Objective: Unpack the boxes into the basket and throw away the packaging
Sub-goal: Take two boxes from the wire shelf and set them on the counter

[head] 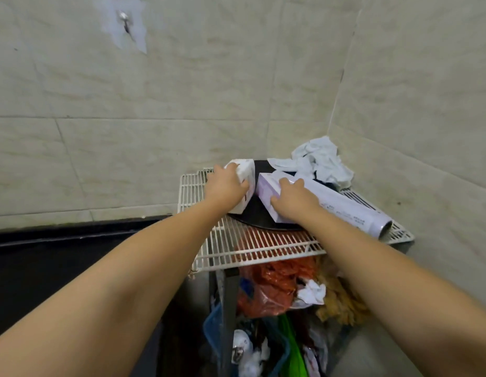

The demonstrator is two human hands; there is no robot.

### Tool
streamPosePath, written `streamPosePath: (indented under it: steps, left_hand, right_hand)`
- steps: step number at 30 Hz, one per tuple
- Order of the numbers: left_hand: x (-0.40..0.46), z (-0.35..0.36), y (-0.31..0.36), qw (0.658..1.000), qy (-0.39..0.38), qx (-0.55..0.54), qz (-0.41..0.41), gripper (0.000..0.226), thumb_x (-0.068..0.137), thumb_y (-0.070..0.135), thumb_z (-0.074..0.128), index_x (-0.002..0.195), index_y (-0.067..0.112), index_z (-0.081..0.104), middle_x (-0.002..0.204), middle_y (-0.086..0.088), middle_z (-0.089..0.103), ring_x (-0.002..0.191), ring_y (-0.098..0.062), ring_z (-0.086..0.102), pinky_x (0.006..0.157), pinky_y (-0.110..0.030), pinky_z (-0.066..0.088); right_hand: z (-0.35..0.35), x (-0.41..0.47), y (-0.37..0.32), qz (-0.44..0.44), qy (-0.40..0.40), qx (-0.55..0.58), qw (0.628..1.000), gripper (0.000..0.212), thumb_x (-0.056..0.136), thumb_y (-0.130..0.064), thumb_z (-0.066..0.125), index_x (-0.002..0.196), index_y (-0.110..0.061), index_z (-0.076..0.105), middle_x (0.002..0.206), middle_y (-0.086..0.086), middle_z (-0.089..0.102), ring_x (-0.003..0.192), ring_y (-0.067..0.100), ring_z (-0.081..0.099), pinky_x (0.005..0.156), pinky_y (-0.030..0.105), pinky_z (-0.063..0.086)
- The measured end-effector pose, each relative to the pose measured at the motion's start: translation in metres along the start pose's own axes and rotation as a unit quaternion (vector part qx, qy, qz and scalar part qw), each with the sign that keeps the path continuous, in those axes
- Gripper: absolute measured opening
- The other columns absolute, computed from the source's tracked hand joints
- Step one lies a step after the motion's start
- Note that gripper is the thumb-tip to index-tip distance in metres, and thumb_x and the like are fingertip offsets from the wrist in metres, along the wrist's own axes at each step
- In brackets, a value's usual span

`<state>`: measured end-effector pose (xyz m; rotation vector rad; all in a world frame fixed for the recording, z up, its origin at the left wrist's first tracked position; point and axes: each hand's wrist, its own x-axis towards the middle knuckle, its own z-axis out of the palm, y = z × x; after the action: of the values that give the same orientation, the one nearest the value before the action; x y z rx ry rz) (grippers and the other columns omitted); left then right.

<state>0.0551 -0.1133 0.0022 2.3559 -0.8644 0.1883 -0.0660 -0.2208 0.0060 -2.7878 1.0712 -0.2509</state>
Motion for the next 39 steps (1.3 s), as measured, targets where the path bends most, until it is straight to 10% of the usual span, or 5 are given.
streamPosePath:
  steps: [13, 23, 32, 39]
  left_hand:
    - [-0.012, -0.151, -0.138, 0.993, 0.103, -0.057, -0.016, 0.043, 0.084, 0.035, 0.055, 0.125, 0.024, 0.052, 0.116, -0.012, 0.052, 0.095, -0.031, 0.058, 0.081, -0.046, 0.054]
    - [-0.170, -0.191, -0.401, 0.970, 0.043, 0.080, -0.226, 0.053, 0.084, 0.037, 0.054, 0.135, 0.027, 0.044, 0.129, -0.011, 0.047, 0.106, -0.033, 0.054, 0.081, -0.045, 0.053]
    - [-0.313, -0.132, -0.487, 0.951, -0.014, 0.106, -0.290, 0.066, 0.083, 0.039, 0.058, 0.142, 0.032, 0.028, 0.142, -0.003, 0.030, 0.115, -0.032, 0.042, 0.077, -0.043, 0.050]
    - [-0.300, -0.143, -0.482, 0.947, 0.003, 0.184, -0.262, 0.061, 0.079, 0.053, 0.059, 0.133, 0.028, 0.044, 0.142, -0.007, 0.039, 0.130, -0.027, 0.037, 0.107, -0.050, 0.026]
  right_hand:
    - [-0.020, 0.003, -0.162, -0.118, 0.116, 0.144, 0.976, 0.045, 0.095, -0.033, 0.036, 0.134, -0.013, 0.039, 0.132, 0.019, 0.040, 0.107, 0.044, 0.053, 0.081, 0.042, 0.041]
    - [0.168, -0.109, -0.358, -0.276, -0.107, 0.093, 0.951, 0.045, 0.096, -0.033, 0.038, 0.136, -0.014, 0.035, 0.134, 0.015, 0.039, 0.108, 0.040, 0.052, 0.080, 0.041, 0.043]
    - [0.305, -0.194, -0.356, -0.314, -0.131, -0.075, 0.937, 0.064, 0.094, -0.033, 0.044, 0.147, -0.029, 0.010, 0.155, 0.010, 0.014, 0.109, 0.032, 0.047, 0.083, 0.040, 0.045]
    - [0.281, -0.170, -0.354, -0.298, -0.159, -0.044, 0.940, 0.057, 0.095, -0.046, 0.034, 0.145, -0.026, 0.019, 0.157, 0.010, 0.013, 0.125, 0.034, 0.040, 0.094, 0.046, 0.039]
